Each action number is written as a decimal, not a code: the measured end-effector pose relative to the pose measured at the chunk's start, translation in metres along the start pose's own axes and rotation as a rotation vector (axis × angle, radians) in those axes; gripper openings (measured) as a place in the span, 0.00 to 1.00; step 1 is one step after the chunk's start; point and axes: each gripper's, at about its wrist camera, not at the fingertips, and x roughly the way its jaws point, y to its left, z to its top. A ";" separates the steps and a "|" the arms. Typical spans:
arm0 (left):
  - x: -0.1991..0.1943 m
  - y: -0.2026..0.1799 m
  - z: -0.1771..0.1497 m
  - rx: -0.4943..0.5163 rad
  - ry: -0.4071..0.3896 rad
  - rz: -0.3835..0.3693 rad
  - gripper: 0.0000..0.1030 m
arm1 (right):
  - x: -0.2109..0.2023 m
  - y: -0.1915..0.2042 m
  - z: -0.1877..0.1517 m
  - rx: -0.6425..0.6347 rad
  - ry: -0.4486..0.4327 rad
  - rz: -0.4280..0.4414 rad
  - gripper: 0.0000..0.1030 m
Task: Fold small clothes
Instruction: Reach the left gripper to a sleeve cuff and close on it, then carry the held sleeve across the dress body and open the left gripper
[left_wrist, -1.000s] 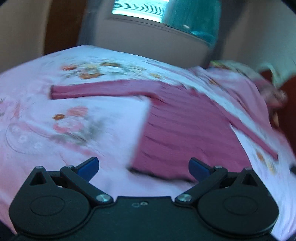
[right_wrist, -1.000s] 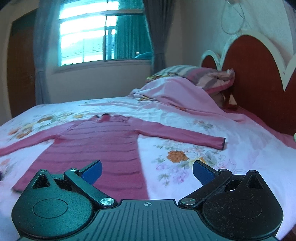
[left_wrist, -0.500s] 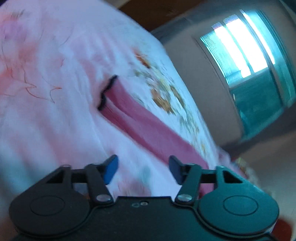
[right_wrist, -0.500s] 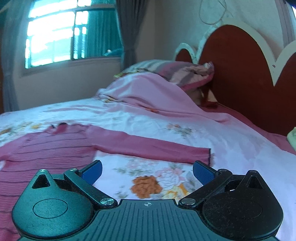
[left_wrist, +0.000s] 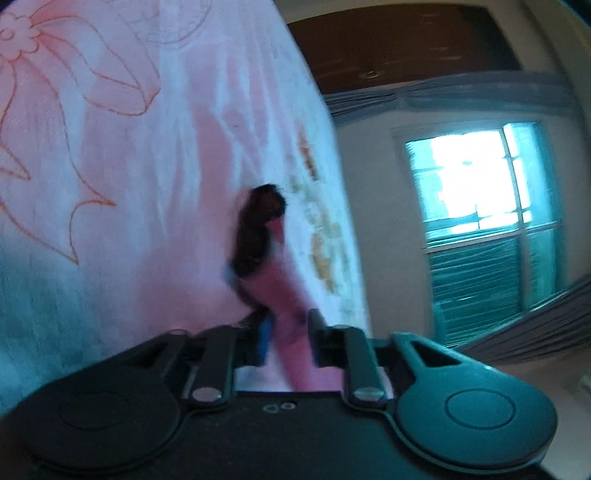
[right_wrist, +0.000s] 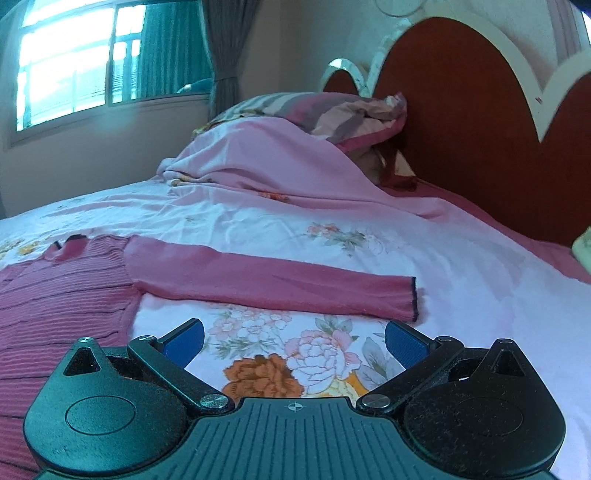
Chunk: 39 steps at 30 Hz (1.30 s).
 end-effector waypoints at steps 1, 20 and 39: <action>-0.005 0.001 0.000 -0.005 -0.009 -0.012 0.32 | 0.002 -0.002 -0.001 0.007 0.004 0.001 1.00; 0.022 -0.035 0.000 0.026 -0.053 0.197 0.42 | -0.002 0.004 -0.011 -0.015 0.017 0.018 1.00; 0.058 -0.179 -0.055 0.615 -0.018 -0.035 0.04 | 0.049 -0.049 -0.014 0.004 0.015 -0.081 1.00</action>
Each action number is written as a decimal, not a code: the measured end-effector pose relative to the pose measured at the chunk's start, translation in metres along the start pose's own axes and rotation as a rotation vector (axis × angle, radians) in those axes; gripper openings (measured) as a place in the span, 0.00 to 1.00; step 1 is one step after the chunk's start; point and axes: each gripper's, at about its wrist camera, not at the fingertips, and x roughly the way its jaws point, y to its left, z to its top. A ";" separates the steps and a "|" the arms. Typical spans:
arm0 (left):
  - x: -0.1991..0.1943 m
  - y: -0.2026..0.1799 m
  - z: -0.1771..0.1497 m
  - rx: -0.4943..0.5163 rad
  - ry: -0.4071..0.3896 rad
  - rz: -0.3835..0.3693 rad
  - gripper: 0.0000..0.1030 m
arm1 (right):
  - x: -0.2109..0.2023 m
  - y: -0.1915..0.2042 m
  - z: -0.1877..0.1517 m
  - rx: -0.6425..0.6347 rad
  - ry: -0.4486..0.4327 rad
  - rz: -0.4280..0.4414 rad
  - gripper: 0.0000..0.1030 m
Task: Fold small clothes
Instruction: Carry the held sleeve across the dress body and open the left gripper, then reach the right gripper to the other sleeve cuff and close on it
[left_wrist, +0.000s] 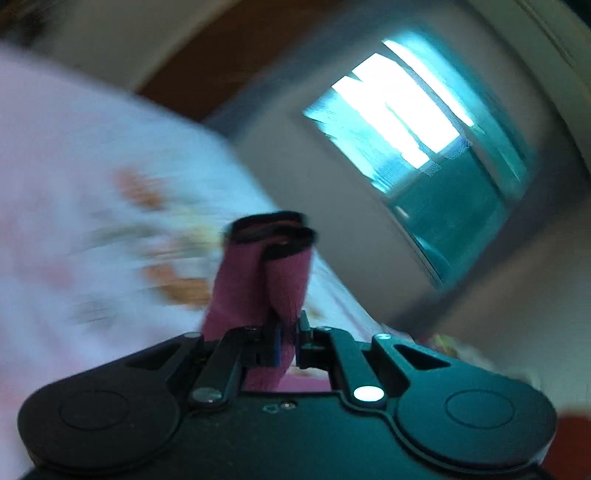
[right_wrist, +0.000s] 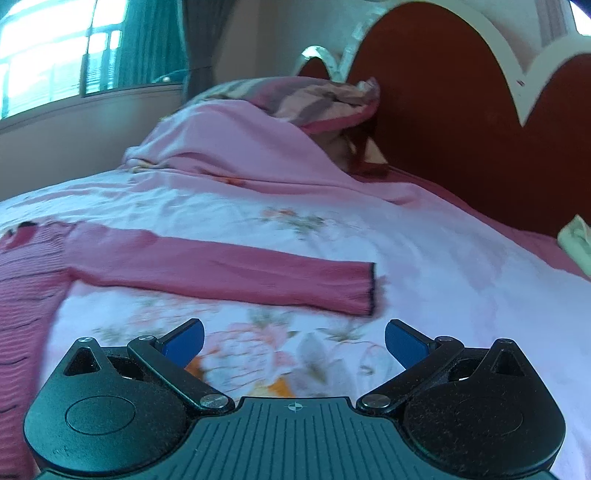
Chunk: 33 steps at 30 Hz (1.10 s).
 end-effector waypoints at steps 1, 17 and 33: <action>0.012 -0.027 -0.006 0.057 0.015 -0.028 0.04 | 0.004 -0.006 0.000 0.013 0.002 -0.007 1.00; 0.141 -0.253 -0.293 0.620 0.465 -0.248 0.07 | 0.022 -0.072 -0.016 0.290 0.027 0.015 1.00; 0.040 -0.137 -0.191 0.902 0.239 0.132 0.79 | -0.012 0.002 0.028 0.148 -0.072 0.370 1.00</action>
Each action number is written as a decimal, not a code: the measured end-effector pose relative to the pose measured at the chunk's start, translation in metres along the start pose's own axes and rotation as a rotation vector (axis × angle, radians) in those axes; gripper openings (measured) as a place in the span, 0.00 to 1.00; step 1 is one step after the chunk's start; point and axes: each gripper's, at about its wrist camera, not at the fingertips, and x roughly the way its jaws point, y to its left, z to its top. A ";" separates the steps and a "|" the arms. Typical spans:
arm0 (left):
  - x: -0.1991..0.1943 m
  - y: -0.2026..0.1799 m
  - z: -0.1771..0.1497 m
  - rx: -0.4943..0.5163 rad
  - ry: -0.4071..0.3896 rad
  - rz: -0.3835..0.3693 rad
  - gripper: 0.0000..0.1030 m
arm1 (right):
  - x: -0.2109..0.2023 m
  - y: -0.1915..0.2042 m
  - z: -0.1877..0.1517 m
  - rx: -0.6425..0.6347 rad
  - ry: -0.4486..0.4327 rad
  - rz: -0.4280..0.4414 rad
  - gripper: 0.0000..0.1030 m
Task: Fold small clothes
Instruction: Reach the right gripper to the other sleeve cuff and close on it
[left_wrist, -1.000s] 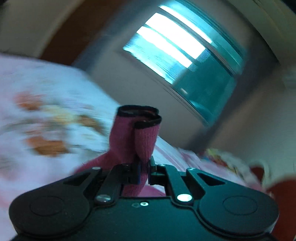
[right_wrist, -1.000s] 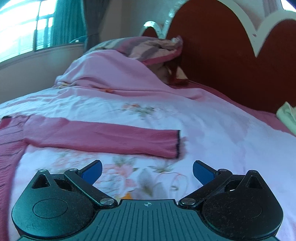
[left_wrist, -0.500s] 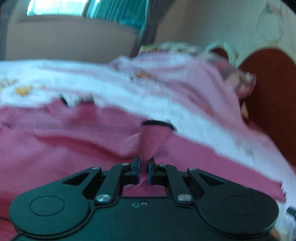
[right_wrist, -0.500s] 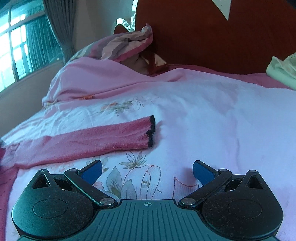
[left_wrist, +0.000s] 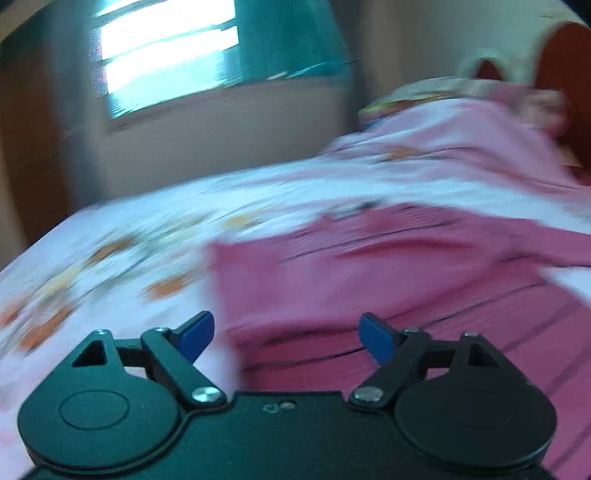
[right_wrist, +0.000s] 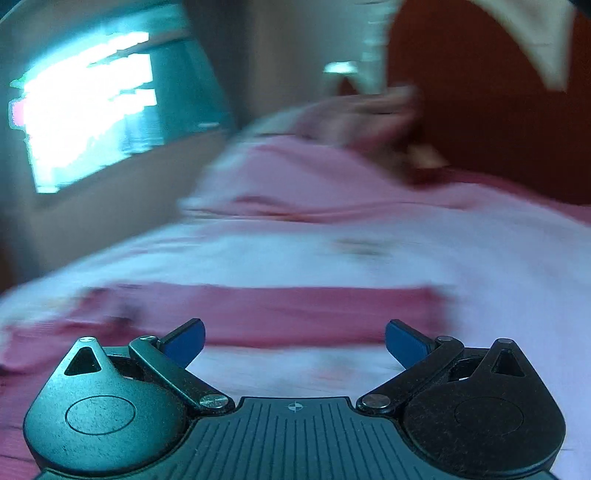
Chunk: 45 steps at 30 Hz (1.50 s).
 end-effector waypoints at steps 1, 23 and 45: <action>0.004 0.016 -0.001 -0.051 0.015 0.028 0.77 | 0.008 0.016 0.004 0.004 0.014 0.056 1.00; 0.128 0.087 0.021 -0.409 0.080 -0.095 0.56 | 0.184 0.134 -0.014 0.119 0.332 0.235 0.34; 0.144 0.132 0.028 -0.518 0.120 -0.102 0.38 | 0.178 0.127 -0.006 0.016 0.318 0.184 0.06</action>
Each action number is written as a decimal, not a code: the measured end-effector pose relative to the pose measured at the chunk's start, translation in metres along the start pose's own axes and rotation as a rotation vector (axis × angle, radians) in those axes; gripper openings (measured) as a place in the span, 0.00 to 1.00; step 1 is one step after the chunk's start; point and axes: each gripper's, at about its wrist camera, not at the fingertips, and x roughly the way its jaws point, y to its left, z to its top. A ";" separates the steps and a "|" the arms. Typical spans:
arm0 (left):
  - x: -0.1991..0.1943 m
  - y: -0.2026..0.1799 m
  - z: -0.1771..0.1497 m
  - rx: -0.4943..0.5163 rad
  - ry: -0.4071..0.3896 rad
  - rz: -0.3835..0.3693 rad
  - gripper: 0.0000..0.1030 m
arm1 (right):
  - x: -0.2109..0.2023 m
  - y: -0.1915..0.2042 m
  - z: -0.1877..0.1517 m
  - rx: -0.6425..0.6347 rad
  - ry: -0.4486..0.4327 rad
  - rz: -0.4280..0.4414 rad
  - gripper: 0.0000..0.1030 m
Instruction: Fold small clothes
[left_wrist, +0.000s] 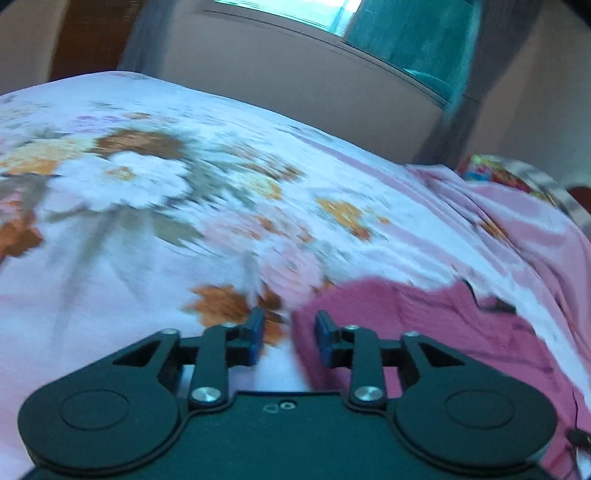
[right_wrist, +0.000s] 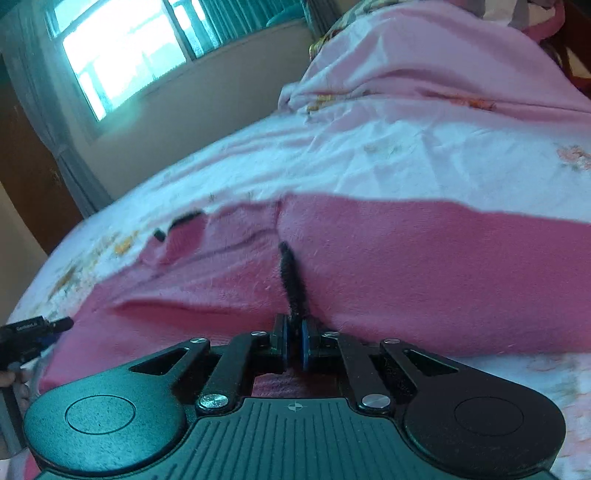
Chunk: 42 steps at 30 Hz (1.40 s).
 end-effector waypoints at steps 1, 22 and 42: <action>-0.011 -0.003 0.003 0.003 -0.040 0.029 0.52 | -0.008 0.003 0.002 -0.027 -0.035 0.001 0.07; -0.060 -0.088 -0.072 0.417 -0.088 -0.031 0.89 | 0.007 0.054 -0.018 -0.392 -0.045 0.083 0.18; -0.022 -0.162 -0.059 0.472 -0.002 -0.153 0.82 | 0.060 0.075 0.001 -0.262 0.006 0.131 0.00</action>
